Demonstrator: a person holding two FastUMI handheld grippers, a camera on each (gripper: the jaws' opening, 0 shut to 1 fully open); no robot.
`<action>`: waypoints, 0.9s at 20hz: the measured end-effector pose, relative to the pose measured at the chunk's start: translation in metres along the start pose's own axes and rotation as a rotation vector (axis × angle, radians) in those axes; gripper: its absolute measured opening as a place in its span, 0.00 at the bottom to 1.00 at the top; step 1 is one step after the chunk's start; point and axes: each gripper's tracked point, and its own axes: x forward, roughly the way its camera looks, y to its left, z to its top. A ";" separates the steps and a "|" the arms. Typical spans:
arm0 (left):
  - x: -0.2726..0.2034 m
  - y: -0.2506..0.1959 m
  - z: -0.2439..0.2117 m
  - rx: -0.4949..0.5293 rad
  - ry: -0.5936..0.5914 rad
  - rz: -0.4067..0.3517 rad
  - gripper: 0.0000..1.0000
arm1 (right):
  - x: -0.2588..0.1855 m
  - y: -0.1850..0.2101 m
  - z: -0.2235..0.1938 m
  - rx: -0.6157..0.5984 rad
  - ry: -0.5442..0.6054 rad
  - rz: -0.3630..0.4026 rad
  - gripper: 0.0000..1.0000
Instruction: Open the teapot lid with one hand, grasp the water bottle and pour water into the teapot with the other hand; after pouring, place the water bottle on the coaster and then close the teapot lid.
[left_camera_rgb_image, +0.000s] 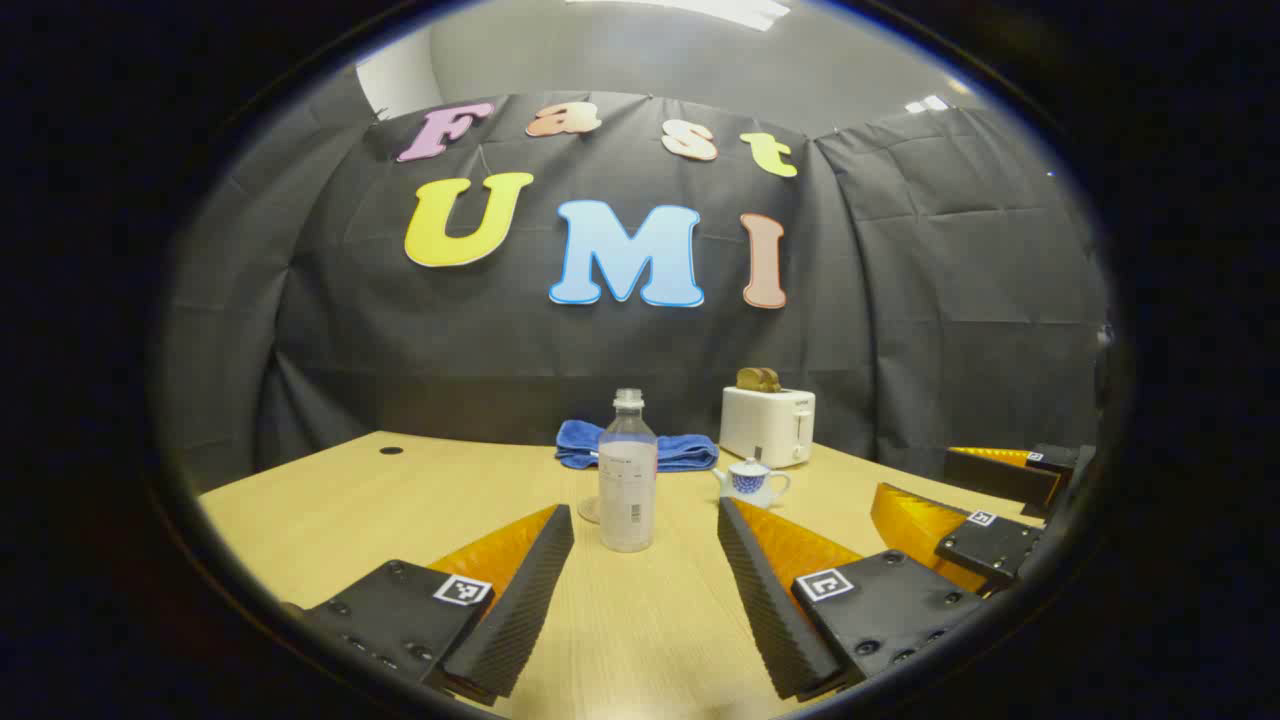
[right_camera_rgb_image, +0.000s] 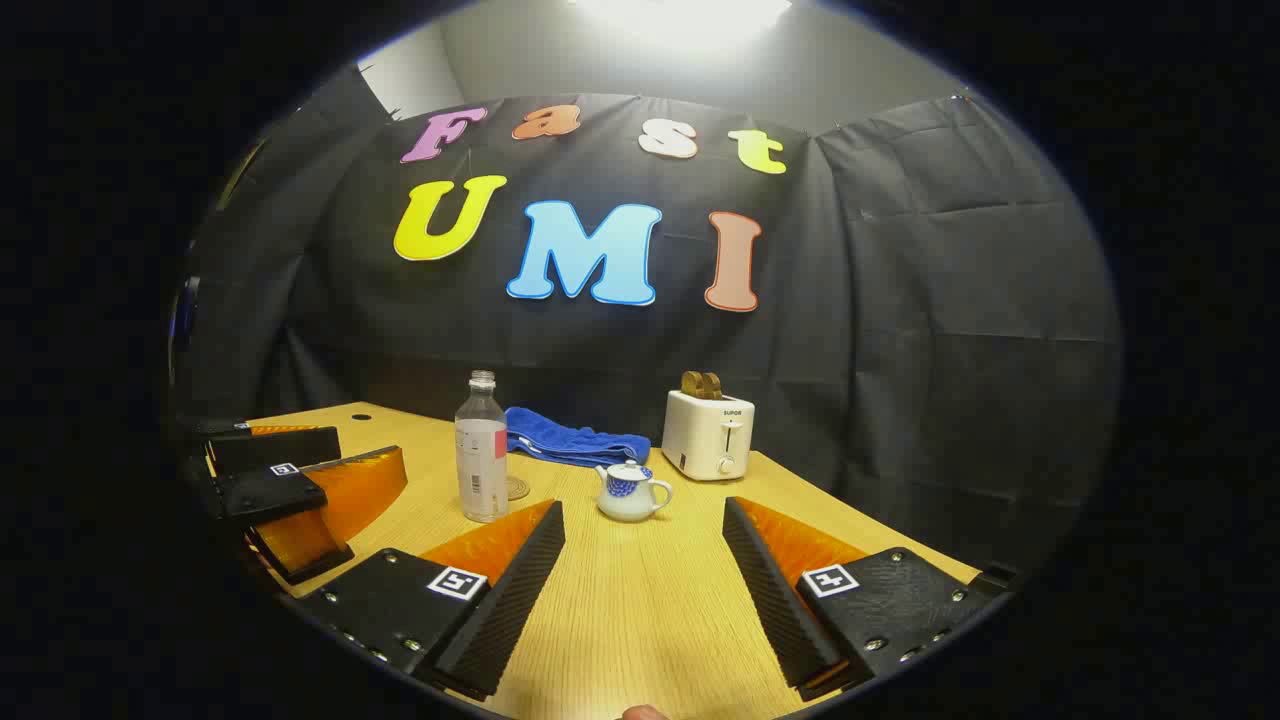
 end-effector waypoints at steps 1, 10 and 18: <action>0.001 0.001 -0.001 0.001 -0.001 0.002 0.97 | 0.000 0.000 0.001 0.000 -0.001 -0.001 0.99; 0.000 -0.003 0.003 0.007 -0.011 -0.008 0.97 | 0.006 0.005 0.001 -0.006 0.004 0.014 0.99; 0.011 -0.003 0.009 0.014 -0.004 -0.025 0.97 | 0.028 0.010 0.011 -0.008 0.024 0.058 0.99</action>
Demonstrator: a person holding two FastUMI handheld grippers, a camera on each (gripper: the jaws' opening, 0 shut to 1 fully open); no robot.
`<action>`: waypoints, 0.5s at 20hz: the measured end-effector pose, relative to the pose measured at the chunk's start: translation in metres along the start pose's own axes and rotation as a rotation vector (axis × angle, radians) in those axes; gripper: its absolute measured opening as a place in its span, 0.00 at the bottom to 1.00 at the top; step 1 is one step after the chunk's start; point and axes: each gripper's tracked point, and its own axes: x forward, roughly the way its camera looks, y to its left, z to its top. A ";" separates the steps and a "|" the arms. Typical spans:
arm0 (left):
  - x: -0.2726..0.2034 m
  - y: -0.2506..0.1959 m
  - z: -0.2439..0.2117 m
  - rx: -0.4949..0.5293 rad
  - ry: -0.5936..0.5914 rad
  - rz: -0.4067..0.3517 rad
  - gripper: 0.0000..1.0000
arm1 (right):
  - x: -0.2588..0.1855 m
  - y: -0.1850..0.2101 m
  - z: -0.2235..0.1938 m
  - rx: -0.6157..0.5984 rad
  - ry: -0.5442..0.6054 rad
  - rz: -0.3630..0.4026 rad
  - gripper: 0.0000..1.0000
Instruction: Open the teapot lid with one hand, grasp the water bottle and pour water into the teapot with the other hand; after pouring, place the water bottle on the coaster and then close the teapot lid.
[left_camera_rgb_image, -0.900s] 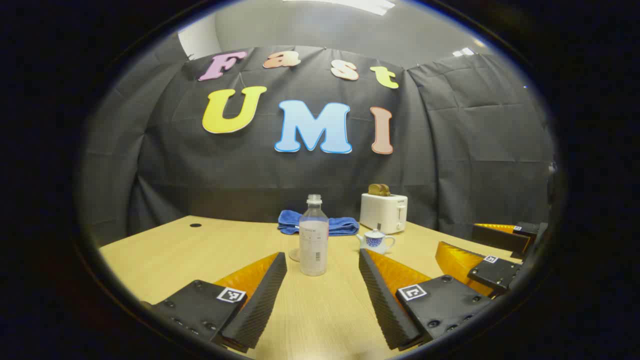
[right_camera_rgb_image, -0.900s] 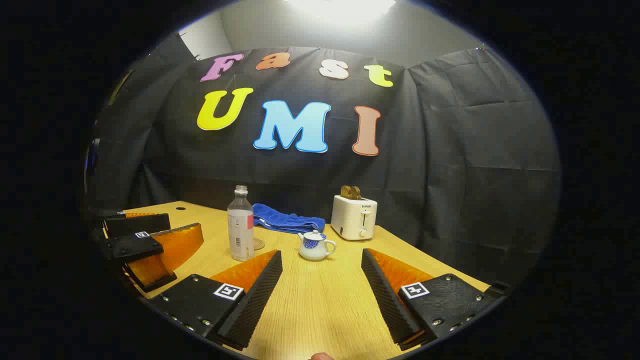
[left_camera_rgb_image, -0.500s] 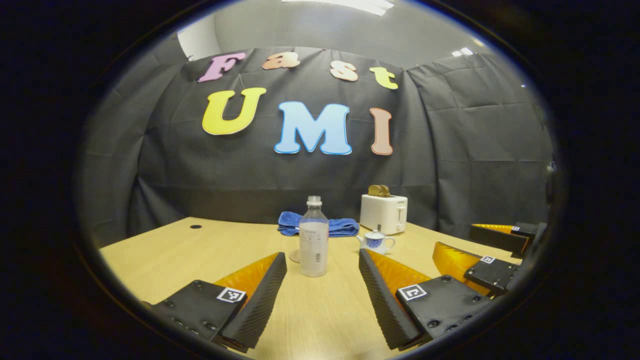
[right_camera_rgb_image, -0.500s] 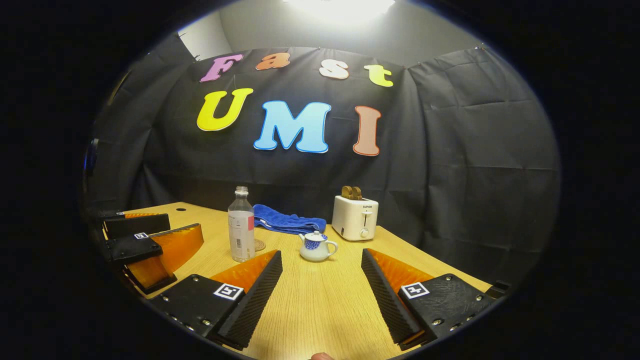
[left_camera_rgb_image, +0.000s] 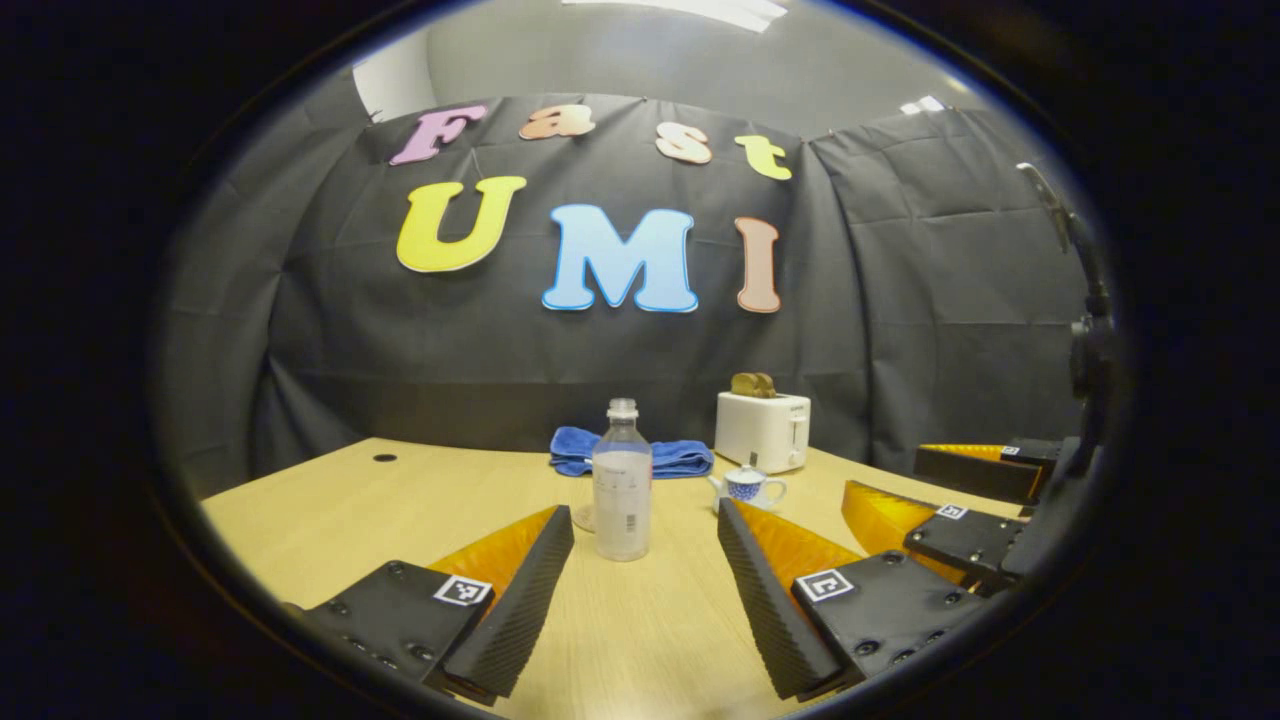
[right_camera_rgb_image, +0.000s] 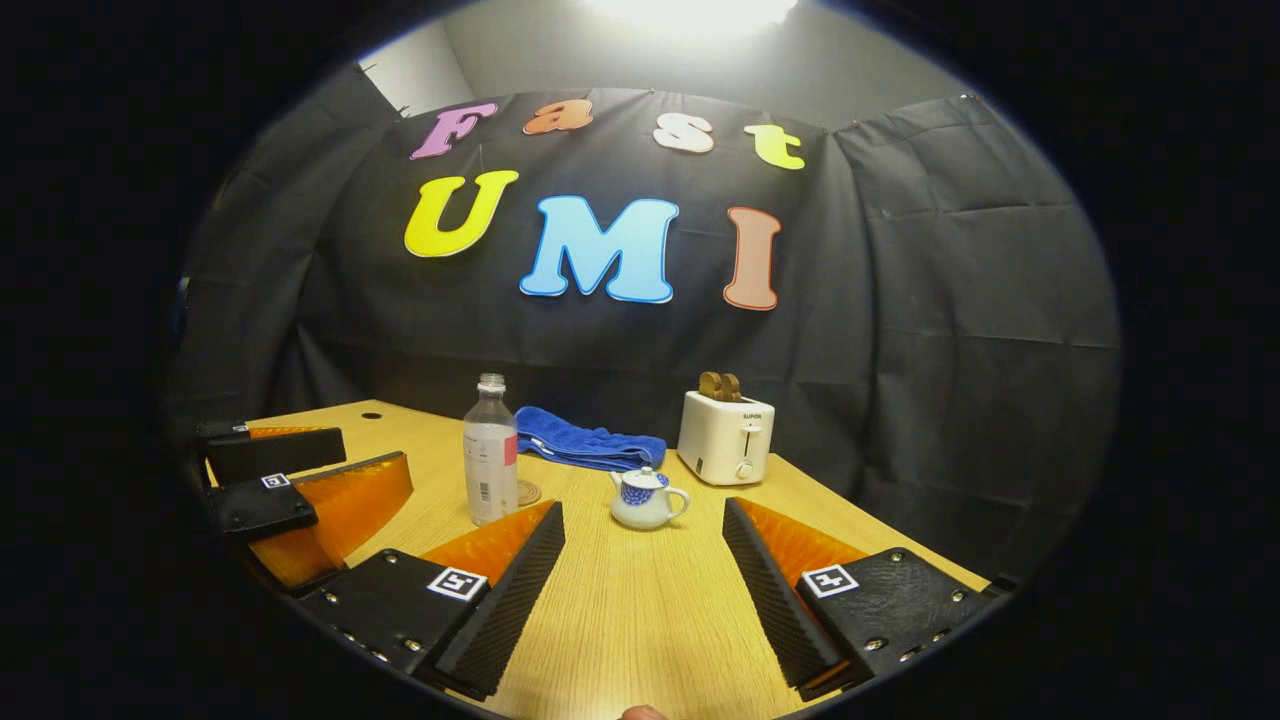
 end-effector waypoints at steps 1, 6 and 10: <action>0.004 0.000 0.001 0.008 0.002 -0.007 0.97 | 0.005 0.000 0.003 0.006 0.002 0.007 0.99; 0.029 0.005 0.013 0.035 0.008 -0.023 0.97 | 0.039 0.006 0.013 0.019 0.027 0.042 0.99; 0.053 0.011 0.026 0.034 -0.006 -0.027 0.97 | 0.072 0.006 0.029 0.012 0.021 0.043 0.99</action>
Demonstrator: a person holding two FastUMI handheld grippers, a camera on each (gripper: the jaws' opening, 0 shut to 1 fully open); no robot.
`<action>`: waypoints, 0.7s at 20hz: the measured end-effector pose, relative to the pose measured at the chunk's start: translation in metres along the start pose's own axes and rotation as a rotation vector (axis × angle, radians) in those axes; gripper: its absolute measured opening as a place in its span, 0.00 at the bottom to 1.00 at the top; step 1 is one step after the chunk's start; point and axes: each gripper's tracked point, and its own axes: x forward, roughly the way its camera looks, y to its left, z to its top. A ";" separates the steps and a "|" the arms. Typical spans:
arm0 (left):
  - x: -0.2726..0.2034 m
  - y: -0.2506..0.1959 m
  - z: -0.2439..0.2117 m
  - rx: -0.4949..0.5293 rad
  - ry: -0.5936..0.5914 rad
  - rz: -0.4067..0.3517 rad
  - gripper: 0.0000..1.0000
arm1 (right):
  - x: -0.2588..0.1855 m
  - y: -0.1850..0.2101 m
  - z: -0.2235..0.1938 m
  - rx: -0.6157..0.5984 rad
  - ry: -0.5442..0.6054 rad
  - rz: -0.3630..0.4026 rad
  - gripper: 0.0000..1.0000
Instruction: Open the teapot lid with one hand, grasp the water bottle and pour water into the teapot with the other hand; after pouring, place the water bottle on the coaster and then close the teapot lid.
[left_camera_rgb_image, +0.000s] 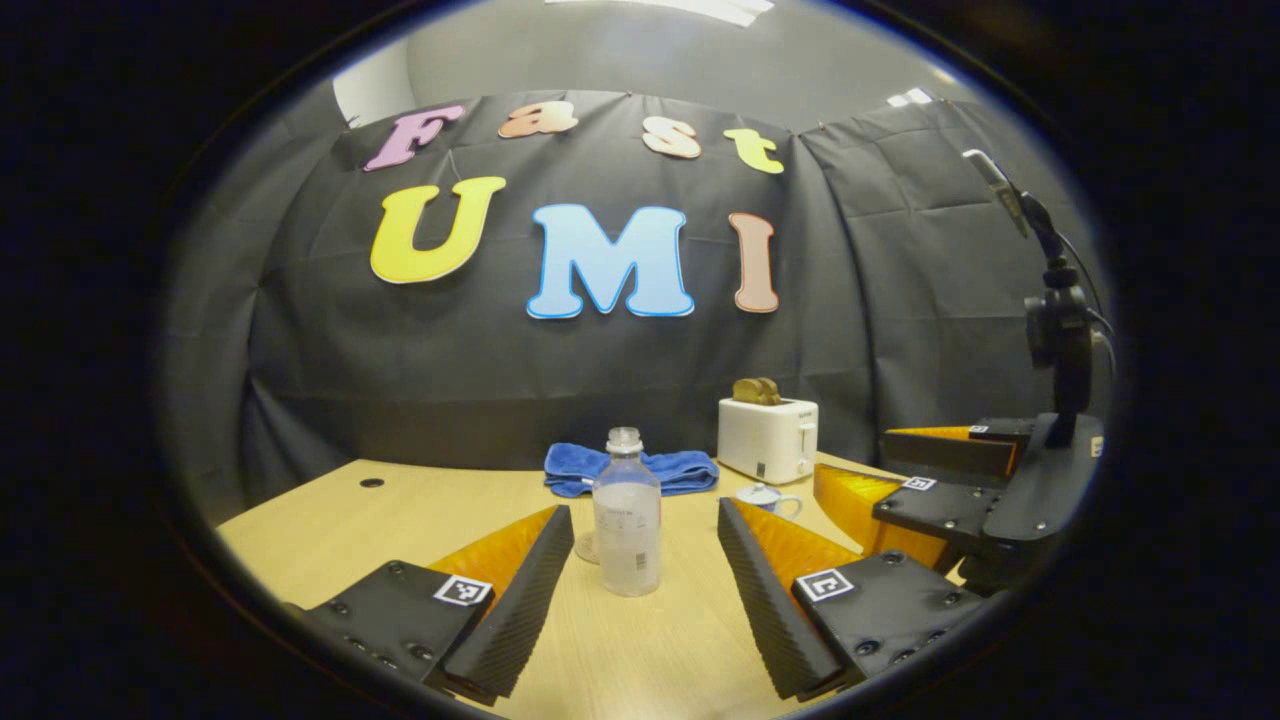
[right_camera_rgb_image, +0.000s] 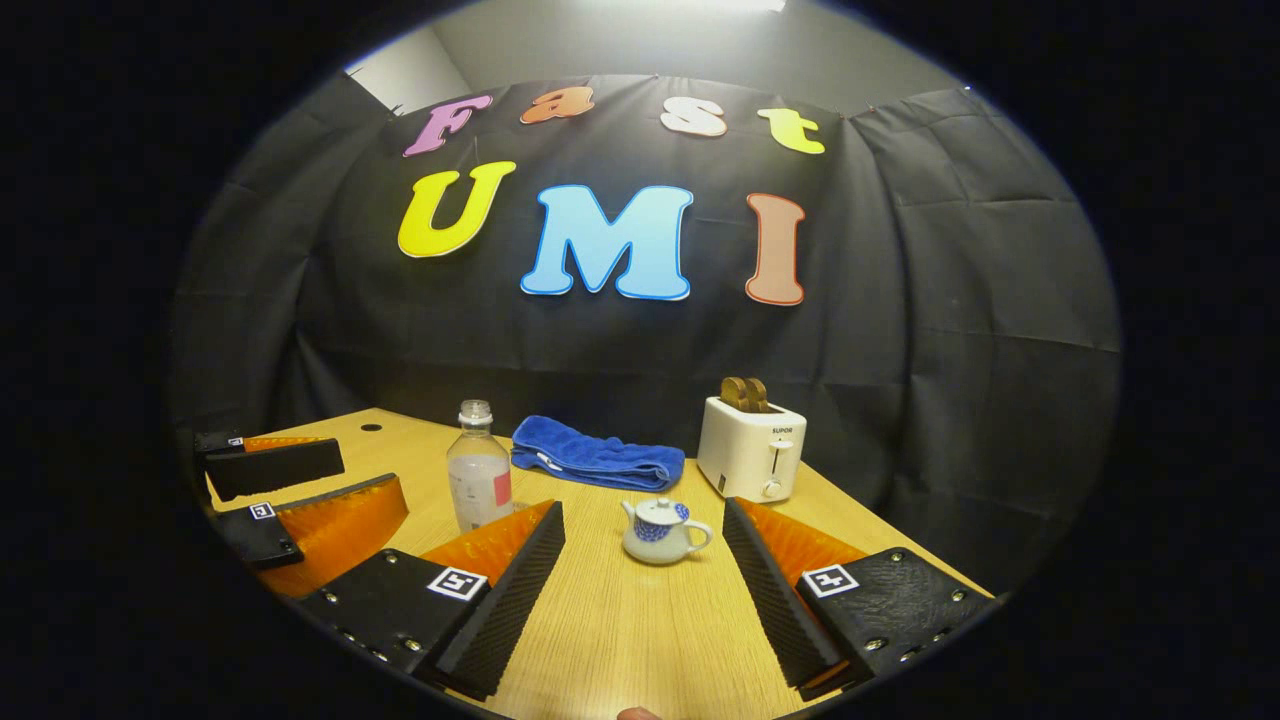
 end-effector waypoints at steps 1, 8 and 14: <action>0.006 0.002 0.002 0.001 -0.003 -0.001 0.97 | 0.007 0.001 0.005 0.003 -0.004 0.003 1.00; 0.049 0.009 0.031 0.007 -0.021 -0.029 0.97 | 0.074 -0.011 0.029 0.009 0.011 -0.008 0.98; 0.087 0.000 0.012 -0.039 0.003 -0.071 0.98 | 0.151 -0.027 -0.006 0.123 0.043 -0.060 0.98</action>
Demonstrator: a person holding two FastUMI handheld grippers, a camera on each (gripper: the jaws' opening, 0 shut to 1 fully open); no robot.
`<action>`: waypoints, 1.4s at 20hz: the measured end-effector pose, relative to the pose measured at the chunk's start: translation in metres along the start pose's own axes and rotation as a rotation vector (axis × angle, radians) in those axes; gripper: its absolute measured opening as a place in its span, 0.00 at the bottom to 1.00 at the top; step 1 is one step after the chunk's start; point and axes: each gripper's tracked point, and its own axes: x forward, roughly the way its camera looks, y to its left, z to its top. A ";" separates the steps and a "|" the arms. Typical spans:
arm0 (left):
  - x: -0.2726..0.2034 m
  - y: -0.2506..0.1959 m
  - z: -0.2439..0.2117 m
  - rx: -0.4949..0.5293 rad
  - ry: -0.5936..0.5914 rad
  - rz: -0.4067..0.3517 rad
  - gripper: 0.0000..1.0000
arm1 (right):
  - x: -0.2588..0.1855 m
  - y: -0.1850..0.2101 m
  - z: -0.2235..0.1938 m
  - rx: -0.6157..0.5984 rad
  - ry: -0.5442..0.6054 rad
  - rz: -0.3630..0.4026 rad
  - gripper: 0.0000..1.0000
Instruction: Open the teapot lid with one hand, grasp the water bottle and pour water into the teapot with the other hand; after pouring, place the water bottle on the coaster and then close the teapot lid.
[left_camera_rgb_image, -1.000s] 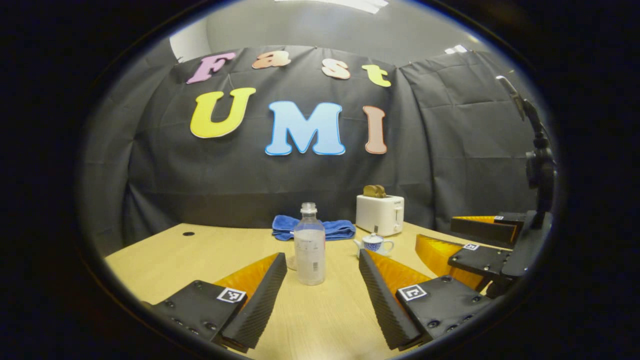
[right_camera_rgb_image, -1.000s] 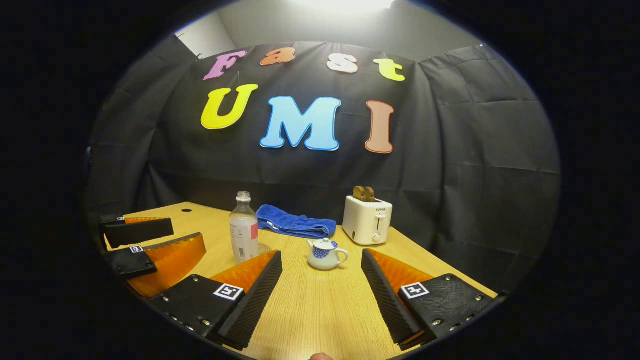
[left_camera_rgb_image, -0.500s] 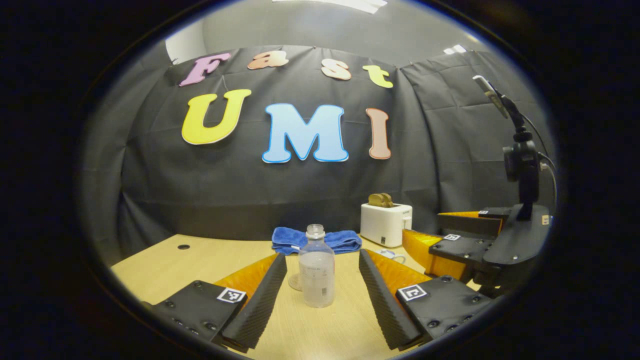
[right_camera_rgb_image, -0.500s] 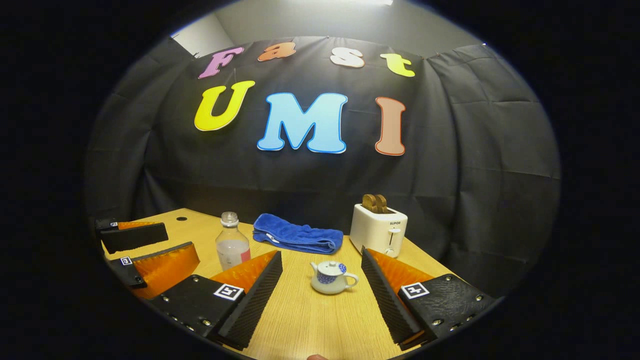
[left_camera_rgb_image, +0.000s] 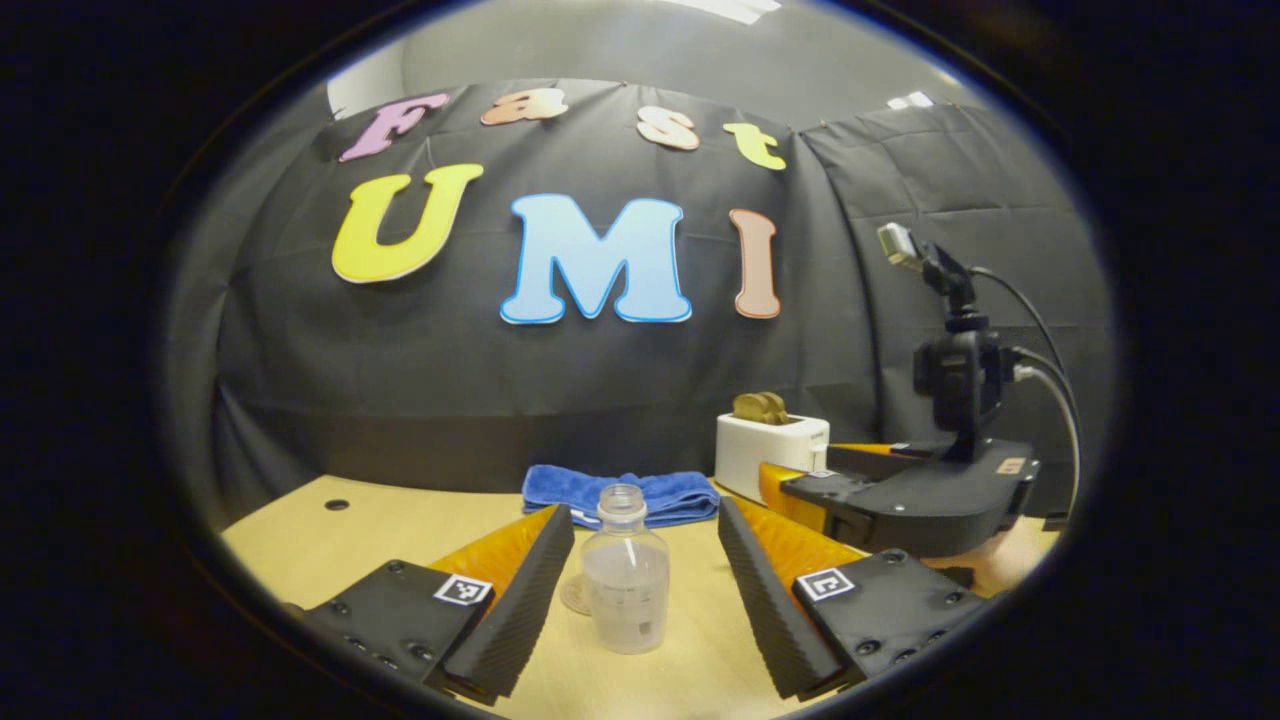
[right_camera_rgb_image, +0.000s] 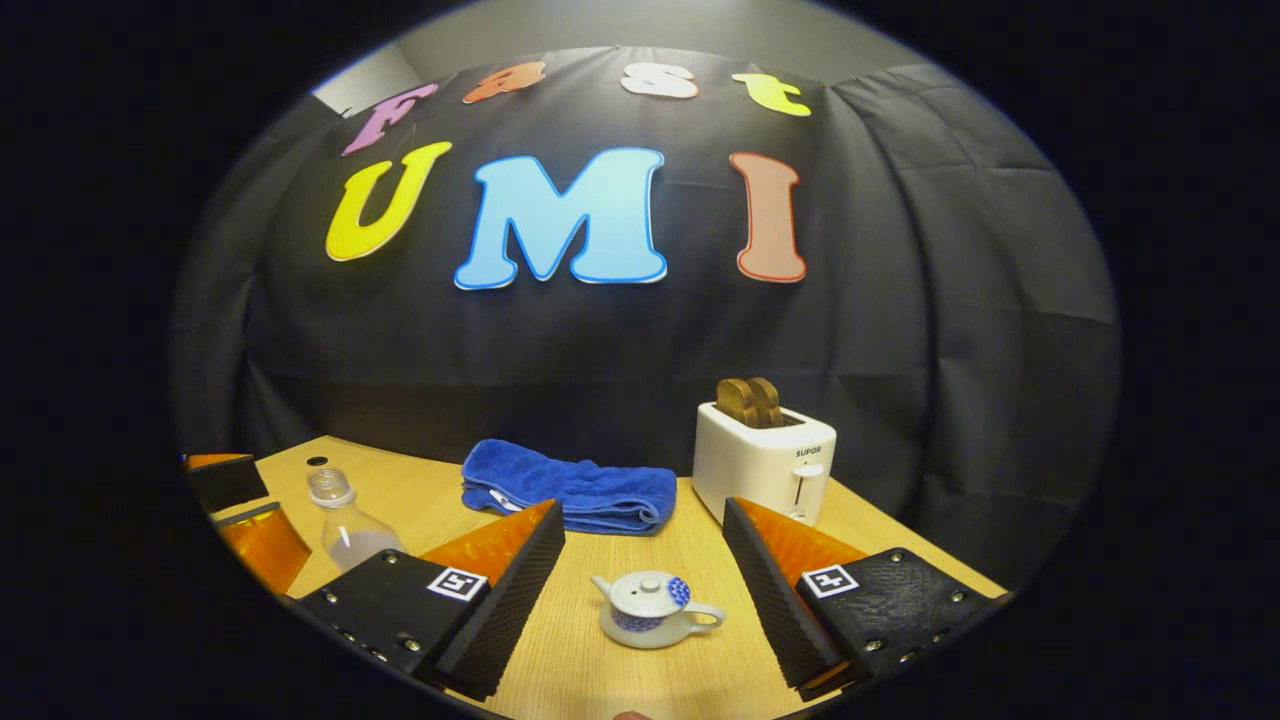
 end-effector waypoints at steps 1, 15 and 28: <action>0.004 0.002 -0.005 -0.013 0.009 0.003 0.98 | 0.011 -0.005 -0.006 0.002 0.004 -0.021 0.99; 0.028 0.018 -0.054 -0.014 0.043 0.033 0.97 | 0.048 -0.008 -0.072 -0.040 0.066 -0.019 0.73; 0.024 0.012 -0.053 0.017 0.031 0.024 0.97 | 0.050 -0.008 -0.070 -0.025 0.057 -0.012 0.29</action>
